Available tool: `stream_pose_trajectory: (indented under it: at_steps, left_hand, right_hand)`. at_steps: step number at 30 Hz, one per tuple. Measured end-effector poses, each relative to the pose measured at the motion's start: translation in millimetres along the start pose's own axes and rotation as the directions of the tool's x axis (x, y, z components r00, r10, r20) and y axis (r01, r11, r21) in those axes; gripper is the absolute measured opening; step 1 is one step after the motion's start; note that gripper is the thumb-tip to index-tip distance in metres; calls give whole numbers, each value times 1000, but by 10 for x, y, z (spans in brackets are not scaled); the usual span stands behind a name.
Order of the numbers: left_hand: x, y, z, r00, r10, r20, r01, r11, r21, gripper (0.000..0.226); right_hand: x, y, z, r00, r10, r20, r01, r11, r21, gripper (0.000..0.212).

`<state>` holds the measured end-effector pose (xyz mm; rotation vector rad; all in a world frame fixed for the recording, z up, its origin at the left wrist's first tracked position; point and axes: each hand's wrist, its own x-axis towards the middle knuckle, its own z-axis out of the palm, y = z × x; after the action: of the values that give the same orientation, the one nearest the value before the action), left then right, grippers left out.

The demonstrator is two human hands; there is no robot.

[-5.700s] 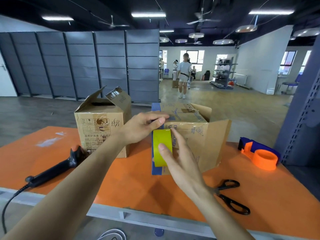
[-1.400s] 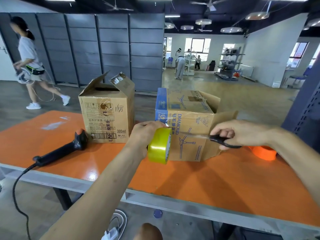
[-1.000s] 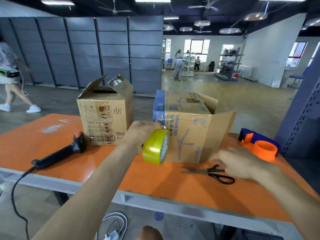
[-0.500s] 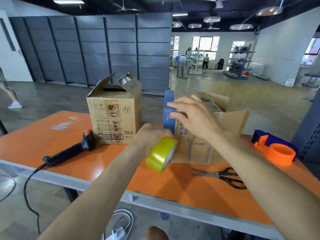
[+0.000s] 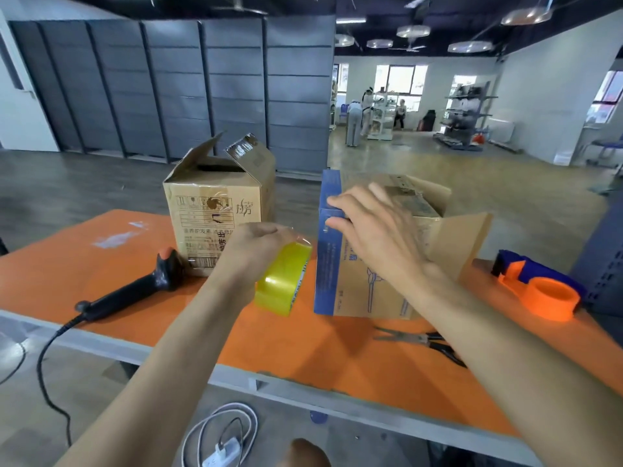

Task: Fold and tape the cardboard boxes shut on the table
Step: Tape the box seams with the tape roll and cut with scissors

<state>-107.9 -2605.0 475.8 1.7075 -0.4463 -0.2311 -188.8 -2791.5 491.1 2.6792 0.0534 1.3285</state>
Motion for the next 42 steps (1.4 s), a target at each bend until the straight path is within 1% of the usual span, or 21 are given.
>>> stream_pose_trajectory:
  at_steps: [3, 5, 6, 8, 9, 11, 14, 17, 19, 21, 22, 23, 25, 26, 29, 31, 33, 35, 37, 39, 42]
  left_hand:
    - [-71, -3, 5, 999, 49, 17, -48, 998, -41, 18]
    - [-117, -9, 17, 998, 62, 0, -62, 996, -59, 14]
    - [-130, -43, 25, 997, 75, -11, -76, 994, -75, 14]
    - [-178, -71, 54, 998, 63, -5, -63, 992, -114, 14]
    - [-214, -59, 64, 998, 66, -18, -67, 993, -100, 15]
    - [-218, -96, 65, 998, 64, -26, -67, 992, -103, 17]
    - [-222, -96, 45, 991, 111, -71, -118, 988, -98, 23]
    - [-221, -65, 47, 981, 140, -136, -159, 977, -144, 21]
    - [-217, -53, 78, 958, 193, -211, -230, 959, -166, 17]
    - [-241, -14, 106, 930, 250, -269, -299, 941, -160, 15]
    - [-258, 3, 116, 918, 274, -287, -325, 934, -146, 14]
    - [-266, 16, 124, 913, 287, -291, -337, 931, -140, 12]
    - [-271, 51, 144, 922, 275, -273, -321, 936, -143, 7]
    - [-264, 57, 161, 921, 281, -270, -323, 937, -129, 9]
    - [-215, 62, 224, 892, 321, -318, -330, 944, 25, 18]
    - [-182, 78, 256, 883, 320, -342, -310, 947, 86, 18]
    - [-136, 96, 275, 877, 320, -358, -300, 948, 110, 21]
    - [-83, 115, 304, 875, 325, -359, -305, 946, 114, 28]
    - [-24, 136, 362, 887, 324, -328, -302, 946, 117, 36]
    - [48, 136, 450, 905, 299, -302, -275, 954, 120, 44]
    - [118, 113, 542, 908, 269, -321, -249, 963, 101, 48]
  right_hand:
    - [-15, 4, -31, 994, 21, 106, -22, 1000, 5, 53]
    - [-5, -15, -30, 991, 46, 123, -47, 999, 5, 62]
    - [13, -34, -24, 995, 52, 87, -53, 999, 9, 59]
    - [61, -78, -6, 997, 69, -38, -68, 997, 18, 44]
    - [76, -92, 5, 994, 80, -78, -80, 997, 9, 40]
    - [61, -110, 37, 993, 81, -81, -84, 996, -41, 35]
    - [-4, -91, 54, 998, 58, -18, -59, 994, -90, 31]
    - [-24, -81, -4, 994, 67, 92, -62, 997, -53, 43]
    - [-70, -79, -66, 981, 65, 184, -59, 997, -41, 62]
    - [-143, -56, -128, 974, 49, 221, -39, 998, -46, 78]
    - [-174, -26, -158, 974, 50, 220, -40, 998, -50, 80]
    - [-195, 19, -193, 975, 68, 211, -57, 997, -55, 79]
    - [-217, 133, -272, 970, 149, 190, -140, 988, -61, 75]
    - [-221, 189, -310, 962, 191, 193, -181, 981, -70, 72]
    - [-233, 290, -390, 940, 257, 225, -236, 965, -118, 66]
    - [-245, 328, -425, 931, 277, 237, -245, 957, -156, 65]
    - [-273, 399, -464, 908, 337, 248, -289, 934, -210, 70]
    - [-323, 506, -517, 861, 426, 280, -356, 895, -268, 80]
    - [-372, 611, -557, 810, 477, 340, -381, 870, -313, 88]
    - [-375, 677, -575, 795, 461, 394, -385, 886, -260, 89]
    - [-347, 684, -578, 841, 401, 363, -409, 911, -58, 78]
